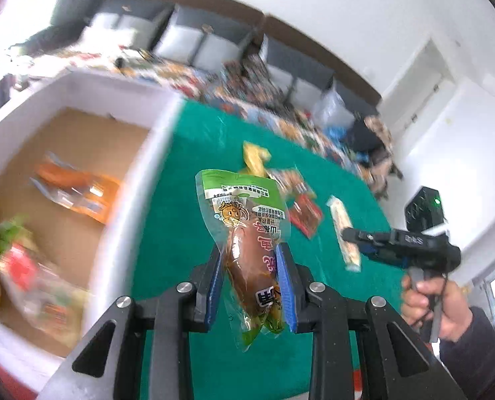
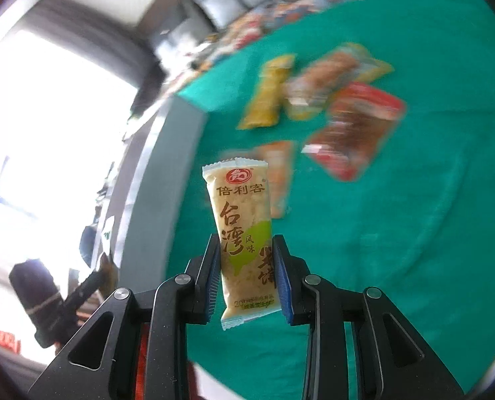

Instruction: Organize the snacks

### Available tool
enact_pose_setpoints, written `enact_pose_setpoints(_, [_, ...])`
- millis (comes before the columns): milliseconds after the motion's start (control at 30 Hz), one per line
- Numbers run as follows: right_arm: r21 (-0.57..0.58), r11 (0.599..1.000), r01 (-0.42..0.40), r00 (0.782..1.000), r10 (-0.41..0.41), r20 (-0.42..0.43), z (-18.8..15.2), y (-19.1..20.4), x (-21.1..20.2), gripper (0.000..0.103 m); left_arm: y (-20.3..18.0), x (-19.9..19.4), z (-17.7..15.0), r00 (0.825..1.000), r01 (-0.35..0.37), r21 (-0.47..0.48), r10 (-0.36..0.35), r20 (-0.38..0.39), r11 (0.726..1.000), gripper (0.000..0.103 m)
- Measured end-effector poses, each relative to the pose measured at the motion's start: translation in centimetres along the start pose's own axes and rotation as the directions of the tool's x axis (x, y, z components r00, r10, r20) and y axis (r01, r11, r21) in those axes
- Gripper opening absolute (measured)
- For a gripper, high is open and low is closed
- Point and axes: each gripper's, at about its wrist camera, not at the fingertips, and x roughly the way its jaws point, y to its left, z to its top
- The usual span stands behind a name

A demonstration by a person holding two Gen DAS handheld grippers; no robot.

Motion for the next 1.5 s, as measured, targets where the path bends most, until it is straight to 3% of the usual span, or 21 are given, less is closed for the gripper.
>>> enact_pose_setpoints(100, [-0.063,0.994,-0.09,0.996,0.09,0.0,0.8,6.1,1.2,0.031,3.5,-3.6,2.0,0.992,-0.107,0.002,0.107,0.064,0.994,0.03])
enact_pose_setpoints(200, [-0.132,0.973,-0.192,0.981,0.191,-0.014,1.4,13.1,3.1,0.031,7.5,-5.6,3.1,0.976,-0.203,-0.034,0.205,0.077,0.979,0.03])
enact_pose_setpoints(300, [-0.198,0.944,-0.263,0.965,0.257,-0.056,1.6,19.7,5.9,0.031,11.8,-6.7,3.4,0.947,-0.311,-0.069,0.315,0.06,0.948,0.03])
enact_pose_setpoints(333, [-0.222,0.938,-0.267,0.964,0.259,-0.068,1.7,21.5,7.0,0.031,13.2,-6.7,3.3,0.93,-0.36,-0.075,0.364,0.044,0.93,0.031])
enact_pose_setpoints(400, [-0.274,0.924,-0.267,0.964,0.251,-0.093,1.5,25.1,9.7,0.034,15.0,-6.7,2.6,0.915,-0.4,-0.081,0.403,0.026,0.913,0.031])
enact_pose_setpoints(433, [-0.28,0.922,-0.268,0.963,0.247,-0.106,1.4,26.1,10.9,0.039,15.8,-6.3,2.3,0.905,-0.423,-0.08,0.425,0.009,0.903,0.04])
enact_pose_setpoints(467, [-0.271,0.923,-0.271,0.961,0.244,-0.129,1.1,27.2,12.6,0.053,16.7,-5.9,2.0,0.888,-0.459,-0.078,0.459,-0.02,0.885,0.058])
enact_pose_setpoints(500, [-0.264,0.924,-0.276,0.958,0.244,-0.149,0.7,27.5,13.3,0.059,17.2,-5.7,1.8,0.877,-0.481,-0.078,0.48,-0.029,0.873,0.066])
enact_pose_setpoints(533, [-0.261,0.927,-0.269,0.959,0.231,-0.166,0.3,27.9,14.2,0.06,17.4,-5.4,1.4,0.866,-0.499,-0.081,0.499,-0.024,0.863,0.076])
enact_pose_setpoints(567, [-0.268,0.93,-0.252,0.962,0.211,-0.173,-0.3,27.8,14.4,0.06,17.4,-5.5,1.1,0.859,-0.512,-0.086,0.512,-0.014,0.855,0.078])
enact_pose_setpoints(667, [-0.317,0.927,-0.203,0.977,0.168,-0.134,-0.9,26.8,13.4,0.061,16.6,-5.7,0.4,0.868,-0.493,-0.097,0.496,0.01,0.865,0.079])
enact_pose_setpoints(733, [-0.364,0.924,-0.113,0.993,0.094,-0.071,-0.6,24.9,12.2,0.062,15.3,-5.5,0.2,0.881,-0.468,-0.092,0.472,0.025,0.879,0.079])
enact_pose_setpoints(833, [-0.416,0.902,0.115,0.993,-0.093,0.074,-1.1,19.3,10.5,0.067,11.1,-4.8,-0.2,0.919,-0.388,-0.04,0.39,0.054,0.921,0.08])
enact_pose_setpoints(900, [-0.406,0.865,0.294,0.955,-0.247,0.163,-1.9,13.6,9.3,0.067,7.6,-3.6,-0.5,0.949,-0.31,0.011,0.309,0.061,0.951,0.083])
enact_pose_setpoints(1000, [-0.338,0.799,0.498,0.865,-0.432,0.254,-3.6,4.6,6.2,0.067,1.5,-1.1,-1.4,0.984,-0.174,0.097,0.169,0.05,0.98,0.095])
enact_pose_setpoints(1033, [-0.302,0.778,0.552,0.831,-0.484,0.272,-4.1,1.8,4.9,0.067,0.3,-0.4,-1.7,0.989,-0.146,0.113,0.143,0.041,0.983,0.1])
enact_pose_setpoints(1100, [-0.225,0.748,0.624,0.776,-0.56,0.289,-4.6,-2.6,2.5,0.067,-2.8,2.9,-2.7,0.996,-0.086,0.155,0.088,-0.003,0.984,0.102])
enact_pose_setpoints(1200, [-0.102,0.709,0.698,0.701,-0.647,0.299,-4.7,-8.1,-1.1,0.067,-5.4,8.5,-4.3,0.992,-0.075,0.194,0.092,-0.084,0.978,0.102])
enact_pose_setpoints(1300, [-0.002,0.691,0.723,0.66,-0.69,0.298,-4.4,-11.9,-3.9,0.067,-5.9,13.7,-5.4,0.981,-0.101,0.193,0.13,-0.143,0.976,0.102])
enact_pose_setpoints(1400, [0.048,0.68,0.731,0.642,-0.71,0.29,-3.5,-14.0,-5.0,0.067,-6.2,17.9,-5.9,0.966,-0.159,0.225,0.198,-0.166,0.961,0.101])
enact_pose_setpoints(1500, [0.066,0.677,0.733,0.639,-0.718,0.277,-3.0,-14.3,-4.9,0.067,-6.4,20.7,-6.2,0.953,-0.205,0.27,0.254,-0.164,0.941,0.101])
